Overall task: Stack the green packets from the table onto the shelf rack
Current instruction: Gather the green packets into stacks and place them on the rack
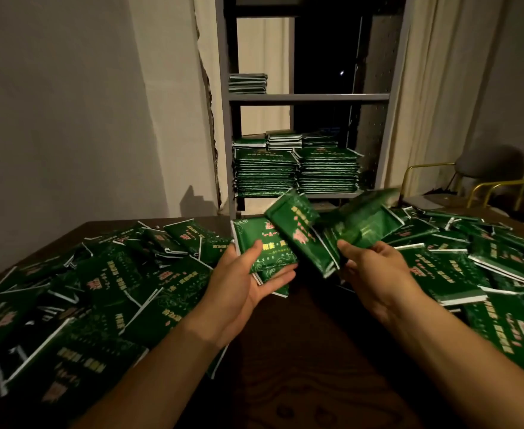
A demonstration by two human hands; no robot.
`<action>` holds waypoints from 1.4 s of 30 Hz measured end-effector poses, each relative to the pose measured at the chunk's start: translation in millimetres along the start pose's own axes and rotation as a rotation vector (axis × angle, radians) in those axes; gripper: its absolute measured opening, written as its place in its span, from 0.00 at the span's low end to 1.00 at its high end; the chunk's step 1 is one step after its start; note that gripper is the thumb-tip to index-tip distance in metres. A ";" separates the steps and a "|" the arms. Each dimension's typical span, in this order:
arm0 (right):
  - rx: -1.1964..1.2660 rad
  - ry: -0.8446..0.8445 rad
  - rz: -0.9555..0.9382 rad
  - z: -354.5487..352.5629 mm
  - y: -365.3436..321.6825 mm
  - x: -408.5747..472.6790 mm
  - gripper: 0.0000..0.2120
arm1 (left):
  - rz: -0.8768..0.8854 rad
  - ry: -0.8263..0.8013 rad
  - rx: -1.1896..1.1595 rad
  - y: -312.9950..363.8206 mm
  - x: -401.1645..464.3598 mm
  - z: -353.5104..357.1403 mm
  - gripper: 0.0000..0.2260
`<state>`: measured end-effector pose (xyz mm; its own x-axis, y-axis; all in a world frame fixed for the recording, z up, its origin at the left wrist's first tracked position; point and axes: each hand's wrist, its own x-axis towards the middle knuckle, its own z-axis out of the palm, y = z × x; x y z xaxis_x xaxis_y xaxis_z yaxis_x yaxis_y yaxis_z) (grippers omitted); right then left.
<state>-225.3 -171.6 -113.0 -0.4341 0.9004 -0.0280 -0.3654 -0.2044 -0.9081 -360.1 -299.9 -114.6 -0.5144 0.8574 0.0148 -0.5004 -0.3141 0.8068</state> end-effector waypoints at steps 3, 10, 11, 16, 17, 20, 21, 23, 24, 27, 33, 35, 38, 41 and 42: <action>0.000 0.013 -0.007 2.3 0.6 -0.7 0.09 | 0.060 0.032 -0.049 0.9 3.3 -4.9 0.25; -0.373 -0.126 0.017 13.1 18.9 -15.6 0.06 | 0.093 0.073 0.097 -7.7 8.6 -6.1 0.20; -0.463 -0.145 0.013 14.2 18.9 -16.6 0.05 | 0.098 0.078 0.103 -7.4 8.5 -6.2 0.25; -0.642 -0.333 -0.003 12.0 9.2 -25.8 0.05 | 0.151 0.139 0.225 -6.9 7.7 -8.1 0.10; -0.659 -0.315 -0.051 10.2 6.1 -24.6 0.07 | 0.160 0.177 0.248 -6.4 8.6 -10.0 0.09; -0.599 -0.245 -0.171 3.2 -4.1 -16.8 0.10 | 0.148 0.219 0.325 -3.6 9.9 -13.3 0.08; -0.574 -0.251 -0.187 0.5 -5.4 -14.5 0.10 | 0.137 0.202 0.330 -3.0 8.9 -13.1 0.08; -0.527 -0.284 -0.185 -4.3 -5.3 -12.0 0.11 | 0.116 0.150 0.305 -2.4 5.0 -10.2 0.09; -0.515 -0.293 -0.188 -5.5 -4.2 -11.3 0.11 | 0.099 0.130 0.263 -2.0 3.6 -8.9 0.09; -0.451 -0.207 -0.195 -4.7 1.9 -5.9 0.10 | 0.038 0.125 0.078 0.2 2.0 -6.8 0.13; -0.294 -0.020 -0.121 -0.5 18.9 2.8 0.08 | 0.047 0.184 0.010 0.5 7.9 -11.7 0.26; -0.314 0.026 -0.113 1.3 22.9 2.3 0.07 | 0.028 0.111 0.030 -0.8 7.2 -9.1 0.27; -0.371 -0.064 -0.141 5.7 24.6 -6.1 0.10 | 0.070 0.061 0.166 -7.9 5.8 -3.1 0.16; -0.442 -0.188 -0.182 5.6 21.7 -9.7 0.13 | 0.107 0.154 0.182 -8.4 9.2 -7.5 0.13; -0.467 -0.212 -0.188 4.4 19.1 -9.6 0.13 | 0.102 0.188 0.164 -6.0 10.0 -10.0 0.12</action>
<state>-231.8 -185.8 -128.2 -0.5704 0.7981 0.1941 -0.0695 0.1886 -0.9796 -369.2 -293.5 -125.2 -0.6842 0.7293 0.0033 -0.3277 -0.3115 0.8919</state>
